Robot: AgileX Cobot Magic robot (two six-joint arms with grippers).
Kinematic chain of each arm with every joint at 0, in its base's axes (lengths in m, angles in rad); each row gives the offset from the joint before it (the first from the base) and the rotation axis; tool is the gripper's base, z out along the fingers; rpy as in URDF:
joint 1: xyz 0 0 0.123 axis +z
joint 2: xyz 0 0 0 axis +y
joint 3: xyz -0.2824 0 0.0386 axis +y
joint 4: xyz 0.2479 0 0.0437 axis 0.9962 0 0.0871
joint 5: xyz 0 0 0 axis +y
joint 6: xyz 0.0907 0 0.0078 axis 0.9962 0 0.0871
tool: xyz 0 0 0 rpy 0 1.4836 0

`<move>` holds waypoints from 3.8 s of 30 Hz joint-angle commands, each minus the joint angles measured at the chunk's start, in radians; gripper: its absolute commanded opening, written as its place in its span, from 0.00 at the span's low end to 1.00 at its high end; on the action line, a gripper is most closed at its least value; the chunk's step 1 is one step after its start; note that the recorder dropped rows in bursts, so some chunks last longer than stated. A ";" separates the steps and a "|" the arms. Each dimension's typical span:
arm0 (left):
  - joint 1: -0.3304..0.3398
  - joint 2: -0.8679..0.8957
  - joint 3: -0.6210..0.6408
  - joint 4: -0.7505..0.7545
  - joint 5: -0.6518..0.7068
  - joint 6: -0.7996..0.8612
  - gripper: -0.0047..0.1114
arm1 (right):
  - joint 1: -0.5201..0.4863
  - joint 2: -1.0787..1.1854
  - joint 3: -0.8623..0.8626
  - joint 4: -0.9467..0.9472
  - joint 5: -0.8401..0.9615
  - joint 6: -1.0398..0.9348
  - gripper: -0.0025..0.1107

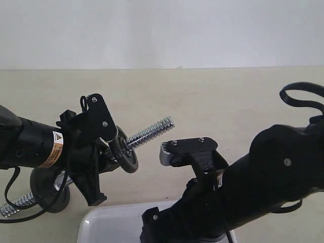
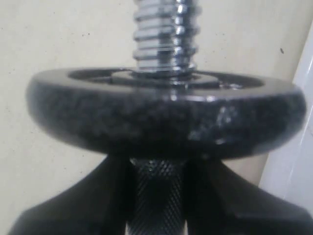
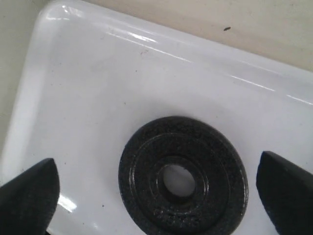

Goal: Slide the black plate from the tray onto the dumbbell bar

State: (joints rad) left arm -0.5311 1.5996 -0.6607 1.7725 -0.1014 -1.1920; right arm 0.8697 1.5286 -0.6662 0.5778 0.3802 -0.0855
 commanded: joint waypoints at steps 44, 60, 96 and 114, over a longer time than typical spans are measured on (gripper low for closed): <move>0.003 -0.040 -0.029 -0.028 0.017 -0.022 0.08 | 0.052 0.001 -0.006 0.001 -0.168 0.001 0.95; 0.003 -0.049 -0.029 -0.028 0.024 -0.022 0.08 | 0.108 -0.047 0.125 0.001 -0.456 0.001 0.95; 0.003 -0.050 -0.029 -0.028 0.024 -0.019 0.08 | 0.108 -0.121 0.221 0.001 -0.542 0.001 0.95; 0.003 -0.050 -0.029 -0.028 0.024 -0.018 0.08 | 0.108 -0.121 0.215 0.083 -0.255 0.160 0.95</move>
State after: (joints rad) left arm -0.5311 1.5978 -0.6607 1.7725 -0.0992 -1.1938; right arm 0.9759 1.4159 -0.4483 0.6540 0.1207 0.0773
